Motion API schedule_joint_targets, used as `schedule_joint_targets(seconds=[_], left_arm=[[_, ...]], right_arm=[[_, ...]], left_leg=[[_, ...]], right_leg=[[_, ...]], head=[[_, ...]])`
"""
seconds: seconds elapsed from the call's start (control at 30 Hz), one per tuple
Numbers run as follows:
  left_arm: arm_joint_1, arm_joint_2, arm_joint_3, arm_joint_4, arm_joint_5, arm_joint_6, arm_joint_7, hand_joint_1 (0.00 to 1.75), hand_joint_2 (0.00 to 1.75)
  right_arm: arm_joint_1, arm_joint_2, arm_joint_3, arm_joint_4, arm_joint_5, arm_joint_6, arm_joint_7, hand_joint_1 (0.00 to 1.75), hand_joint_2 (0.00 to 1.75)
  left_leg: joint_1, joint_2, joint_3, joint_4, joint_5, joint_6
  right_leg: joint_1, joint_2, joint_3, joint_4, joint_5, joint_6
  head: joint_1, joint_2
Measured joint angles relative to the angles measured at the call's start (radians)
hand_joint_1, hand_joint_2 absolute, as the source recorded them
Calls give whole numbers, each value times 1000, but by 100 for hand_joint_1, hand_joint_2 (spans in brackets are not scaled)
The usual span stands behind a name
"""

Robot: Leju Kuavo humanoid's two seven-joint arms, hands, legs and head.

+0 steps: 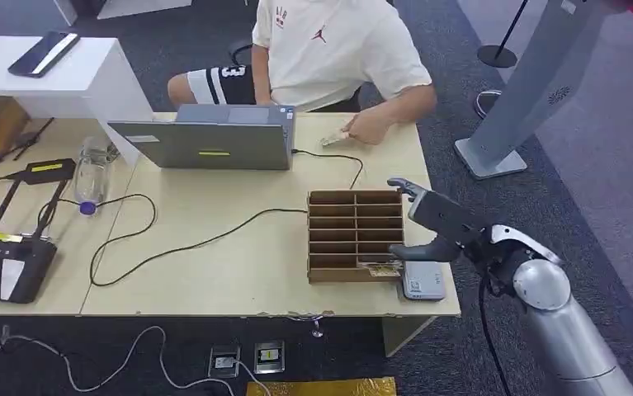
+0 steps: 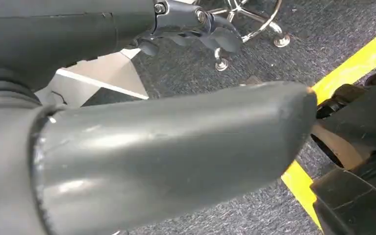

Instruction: Pass the card to the sensor for recognition and then transmit it.

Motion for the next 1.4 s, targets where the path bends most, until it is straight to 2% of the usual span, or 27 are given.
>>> schedule_joint_targets(seconds=[0.17, 0.57, 0.67, 0.77, 0.93, 1.03, 1.27, 1.4], left_arm=[[0, 1, 1, 0, 0, 1, 0, 0, 0], [1, 3, 17, 0, 0, 1, 0, 0, 0], [1, 3, 18, 0, 3, 0, 2, 0, 0], [2, 3, 20, 0, 6, 0, 7, 0, 0], [4, 3, 25, -1, 8, -2, 17, 0, 0], [4, 3, 25, -3, 7, -9, 18, 0, 0], [3, 2, 25, -9, 3, -15, 18, 0, 0], [5, -6, 25, -11, -8, -17, 66, 0, 0]], right_arm=[[43, -31, 3, -63, 7, 33, 37, 0, 175], [79, -69, 13, -120, 46, 43, 58, 0, 175], [89, -79, 13, -124, 123, 43, 74, 0, 175], [102, -89, 13, -124, 281, 27, 91, 0, 175], [136, -95, 19, -124, 588, -37, 96, 0, 175], [166, -90, 30, -123, 707, -81, 97, 0, 175], [220, -68, 68, -120, 760, -113, 98, 0, 175], [227, -64, 81, -115, 756, -111, 96, 0, 175]], left_leg=[[0, 0, 0, 0, 0, 0], [0, 0, 0, 0, 0, 0], [0, 0, 0, 0, 0, 0], [0, 0, 0, 0, 0, 0], [0, 0, -1, 0, 0, 0], [0, 0, -1, 0, 0, 0], [0, 0, -1, 0, 0, -1], [0, 0, -1, 0, 0, -1]], right_leg=[[0, 0, 0, 0, 0, 0], [0, 0, 0, 0, 0, 0], [0, 0, 0, 0, 0, 0], [0, 0, 0, 0, 0, 0], [0, 0, 0, 0, 0, 0], [0, 0, 0, 0, 0, 0], [0, 0, 0, 0, 0, 0], [0, 0, 0, 0, 0, 0]], head=[[0, 0], [0, 0], [0, 0], [0, 0], [0, 0], [0, 0], [0, 0], [0, 0]])
